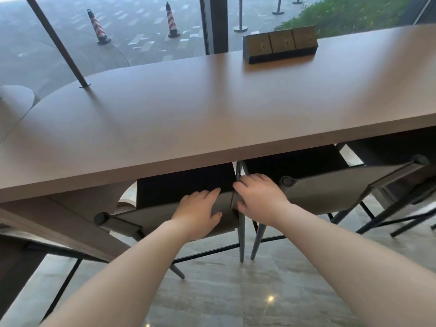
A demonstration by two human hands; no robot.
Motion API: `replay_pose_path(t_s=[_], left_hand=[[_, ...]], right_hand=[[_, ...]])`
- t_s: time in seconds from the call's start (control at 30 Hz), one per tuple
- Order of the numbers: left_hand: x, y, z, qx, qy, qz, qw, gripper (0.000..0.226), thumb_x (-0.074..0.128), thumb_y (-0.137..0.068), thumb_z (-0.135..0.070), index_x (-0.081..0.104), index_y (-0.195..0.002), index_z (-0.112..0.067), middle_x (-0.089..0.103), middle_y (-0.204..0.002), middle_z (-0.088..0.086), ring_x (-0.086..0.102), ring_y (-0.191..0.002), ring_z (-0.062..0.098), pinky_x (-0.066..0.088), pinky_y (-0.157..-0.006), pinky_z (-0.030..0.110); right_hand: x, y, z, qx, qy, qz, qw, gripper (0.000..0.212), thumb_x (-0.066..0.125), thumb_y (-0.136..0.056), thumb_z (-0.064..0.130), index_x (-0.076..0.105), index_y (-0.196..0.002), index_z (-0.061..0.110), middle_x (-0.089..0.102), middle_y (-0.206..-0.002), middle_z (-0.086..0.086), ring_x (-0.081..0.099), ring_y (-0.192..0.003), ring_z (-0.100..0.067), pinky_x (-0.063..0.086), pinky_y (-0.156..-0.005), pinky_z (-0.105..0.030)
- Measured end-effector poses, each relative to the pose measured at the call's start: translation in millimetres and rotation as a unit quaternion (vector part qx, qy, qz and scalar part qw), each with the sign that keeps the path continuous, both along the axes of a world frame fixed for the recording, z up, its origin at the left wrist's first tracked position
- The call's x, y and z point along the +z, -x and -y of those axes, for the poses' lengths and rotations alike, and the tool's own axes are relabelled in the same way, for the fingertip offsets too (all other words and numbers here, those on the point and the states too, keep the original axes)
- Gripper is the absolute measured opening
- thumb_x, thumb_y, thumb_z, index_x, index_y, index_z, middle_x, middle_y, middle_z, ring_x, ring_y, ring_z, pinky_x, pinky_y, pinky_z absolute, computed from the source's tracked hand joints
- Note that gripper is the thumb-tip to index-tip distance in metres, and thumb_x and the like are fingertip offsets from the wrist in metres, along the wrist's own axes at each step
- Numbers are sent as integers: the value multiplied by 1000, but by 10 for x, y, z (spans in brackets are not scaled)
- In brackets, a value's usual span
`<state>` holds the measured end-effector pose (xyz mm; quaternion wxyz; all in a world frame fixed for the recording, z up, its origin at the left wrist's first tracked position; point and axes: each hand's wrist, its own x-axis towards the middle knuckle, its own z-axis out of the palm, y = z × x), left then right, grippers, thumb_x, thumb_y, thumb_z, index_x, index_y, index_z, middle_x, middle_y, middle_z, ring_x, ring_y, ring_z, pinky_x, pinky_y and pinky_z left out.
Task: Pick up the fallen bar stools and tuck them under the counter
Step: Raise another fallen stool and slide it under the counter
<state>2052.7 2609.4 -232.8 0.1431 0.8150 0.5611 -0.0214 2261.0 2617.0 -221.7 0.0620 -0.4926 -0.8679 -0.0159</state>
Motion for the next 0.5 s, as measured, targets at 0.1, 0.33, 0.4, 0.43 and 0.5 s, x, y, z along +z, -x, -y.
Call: replay_pose_path(t_s=[0.1,0.33,0.4,0.43,0.5], left_hand=[[51,-225,-63,14,31,30,999,65,46,-95,-50,21,-152,-31,42,-151,0,41,-134,25,32,-110,42],[53,-579,-194,33,35,62,997,56,49,-94,-53,39,-142,-27,60,-128,-1,57,-109,22,48,-84,35],[53,-643,-235,40,14,67,997,49,50,-93,-54,44,-135,-27,63,-113,-5,55,-88,15,45,-67,31],[51,-663,-261,38,7,65,997,49,51,-93,-54,44,-134,-27,63,-106,-6,52,-82,13,42,-62,30],[40,-695,-306,26,3,52,998,51,52,-92,-57,44,-132,-26,58,-90,-9,52,-74,13,38,-54,29]], right_hand=[[82,-293,-7,-50,20,4,999,36,55,-87,28,60,-120,14,63,-111,-5,58,-102,-27,47,-90,-38],[41,-768,-37,-178,118,38,976,48,59,-89,18,48,-135,18,57,-125,-3,55,-108,-24,42,-97,-33],[30,-778,-67,-202,138,25,969,52,57,-88,8,45,-137,19,57,-122,-3,57,-100,-23,49,-87,-32],[34,-782,-96,-211,146,21,966,54,57,-88,6,43,-139,19,58,-119,-3,58,-95,-23,52,-79,-31],[66,-799,-156,-218,166,36,961,52,59,-90,12,41,-139,19,60,-111,-4,59,-89,-24,51,-69,-32]])
